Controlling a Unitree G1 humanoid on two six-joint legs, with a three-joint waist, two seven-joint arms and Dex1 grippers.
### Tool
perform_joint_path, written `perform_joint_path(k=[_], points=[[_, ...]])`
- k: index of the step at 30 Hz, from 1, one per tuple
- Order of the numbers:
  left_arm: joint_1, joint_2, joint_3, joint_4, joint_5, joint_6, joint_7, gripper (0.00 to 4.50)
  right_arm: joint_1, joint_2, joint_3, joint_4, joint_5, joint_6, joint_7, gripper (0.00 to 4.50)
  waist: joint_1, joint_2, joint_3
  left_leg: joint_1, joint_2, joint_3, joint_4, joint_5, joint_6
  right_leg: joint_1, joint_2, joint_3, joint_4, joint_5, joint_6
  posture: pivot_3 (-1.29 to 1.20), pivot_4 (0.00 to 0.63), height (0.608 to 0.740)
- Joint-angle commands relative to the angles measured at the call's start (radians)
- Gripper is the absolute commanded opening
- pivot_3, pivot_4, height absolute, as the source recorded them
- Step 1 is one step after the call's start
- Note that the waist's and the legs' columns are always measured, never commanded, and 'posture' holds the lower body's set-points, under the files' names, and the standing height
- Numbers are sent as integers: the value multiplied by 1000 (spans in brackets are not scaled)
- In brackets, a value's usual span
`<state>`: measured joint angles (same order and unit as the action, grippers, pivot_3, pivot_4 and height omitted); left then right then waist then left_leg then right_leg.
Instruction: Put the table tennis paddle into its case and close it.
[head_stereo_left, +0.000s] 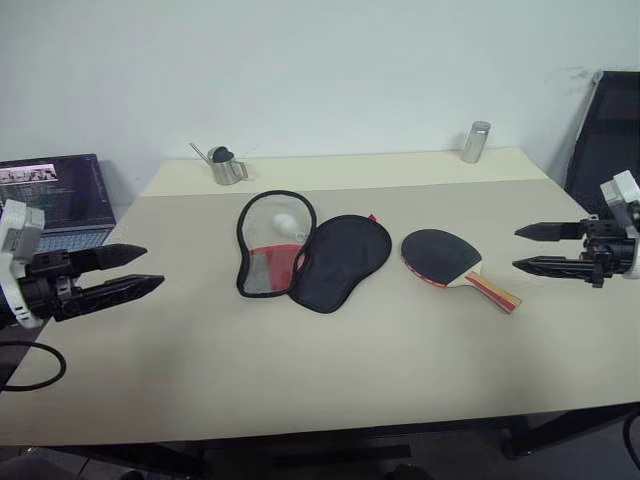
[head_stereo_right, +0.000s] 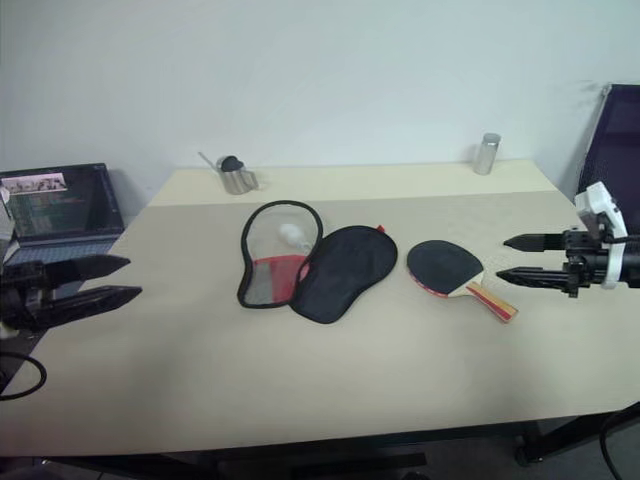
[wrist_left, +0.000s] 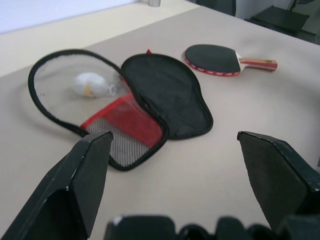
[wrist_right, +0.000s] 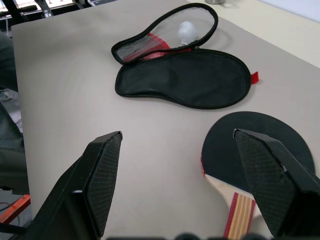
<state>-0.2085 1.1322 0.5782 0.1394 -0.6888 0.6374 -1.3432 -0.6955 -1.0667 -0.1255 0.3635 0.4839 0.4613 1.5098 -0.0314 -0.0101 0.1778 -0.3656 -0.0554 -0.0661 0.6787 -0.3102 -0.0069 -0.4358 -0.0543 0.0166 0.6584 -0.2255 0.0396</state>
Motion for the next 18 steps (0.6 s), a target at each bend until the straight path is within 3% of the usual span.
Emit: perform_joint_path(k=[1,9,11,15,18], points=[[0,19,57,-39,-22,-3,0,4379,-42,-2,-3,18,-11,-28,26,3890,0,0,0,0,0,0,0,0,0,0,0,0,0,0,0,0,150,740],[-3,-38,63,-46,-11,-17,80,4379,-94,17,14,65,-34,-59,29,3890,0,0,0,0,0,0,0,0,0,0,0,0,0,0,0,0,150,740],[-64,-81,12,8,20,-49,146,4379,-86,19,9,60,-32,-63,28,3890,1,0,0,0,0,-1,0,0,0,0,0,0,0,0,0,0,150,740],[-337,-206,-185,261,230,-158,403,4379,-30,24,-19,-6,-10,-50,-5,3890,15,0,0,1,-1,-4,1,0,0,4,-1,-1,1,0,0,0,150,740],[-502,-291,-279,417,313,-176,496,4379,13,27,-41,-53,2,-31,-27,3890,27,-2,0,2,-3,-5,2,0,0,6,-1,-3,1,1,0,0,150,740]])
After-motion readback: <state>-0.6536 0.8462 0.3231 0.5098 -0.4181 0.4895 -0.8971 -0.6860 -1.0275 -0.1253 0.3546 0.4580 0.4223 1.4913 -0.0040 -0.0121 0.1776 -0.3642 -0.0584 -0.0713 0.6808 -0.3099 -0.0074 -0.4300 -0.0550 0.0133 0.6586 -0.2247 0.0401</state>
